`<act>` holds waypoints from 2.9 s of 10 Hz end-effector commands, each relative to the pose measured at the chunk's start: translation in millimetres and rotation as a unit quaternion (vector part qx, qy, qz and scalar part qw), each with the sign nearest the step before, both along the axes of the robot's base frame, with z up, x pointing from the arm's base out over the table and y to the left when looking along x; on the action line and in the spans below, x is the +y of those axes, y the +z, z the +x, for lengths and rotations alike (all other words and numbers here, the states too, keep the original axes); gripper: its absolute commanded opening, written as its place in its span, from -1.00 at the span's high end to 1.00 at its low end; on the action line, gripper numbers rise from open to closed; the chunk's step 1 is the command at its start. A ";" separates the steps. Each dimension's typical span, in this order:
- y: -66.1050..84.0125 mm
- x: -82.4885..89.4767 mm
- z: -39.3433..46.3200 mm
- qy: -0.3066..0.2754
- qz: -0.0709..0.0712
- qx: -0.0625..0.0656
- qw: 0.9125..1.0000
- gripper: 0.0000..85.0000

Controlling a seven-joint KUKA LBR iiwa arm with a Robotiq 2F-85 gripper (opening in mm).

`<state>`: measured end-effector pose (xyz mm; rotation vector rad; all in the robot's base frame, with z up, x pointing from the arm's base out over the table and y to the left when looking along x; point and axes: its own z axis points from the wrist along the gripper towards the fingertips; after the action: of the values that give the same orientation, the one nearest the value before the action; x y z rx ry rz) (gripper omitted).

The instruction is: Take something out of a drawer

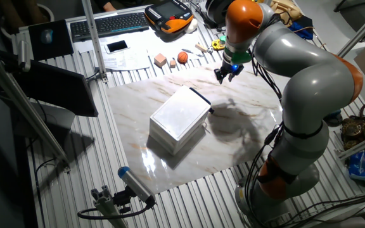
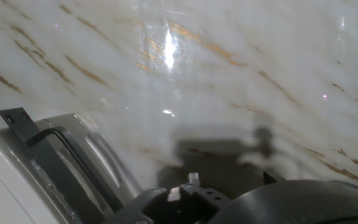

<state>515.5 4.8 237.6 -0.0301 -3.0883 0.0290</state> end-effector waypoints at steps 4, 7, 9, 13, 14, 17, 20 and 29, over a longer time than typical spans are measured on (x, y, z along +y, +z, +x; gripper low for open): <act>0.3 7.5 2.3 0.035 0.007 -0.007 0.999 1.00; 0.5 12.4 2.4 0.087 0.040 -0.019 0.995 1.00; 0.5 22.6 2.1 0.110 0.039 -0.022 0.993 1.00; 4.6 48.9 2.0 0.149 0.022 -0.010 0.988 1.00; 3.6 55.8 0.4 0.150 0.021 -0.011 0.988 1.00; -2.6 73.9 -3.6 0.155 0.027 -0.009 0.988 1.00; -10.2 90.6 -8.6 0.151 0.027 -0.010 0.988 1.00; -32.8 105.8 -8.4 0.171 0.048 -0.024 0.984 1.00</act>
<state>507.1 110.5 204.8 0.5072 -3.0965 -0.1084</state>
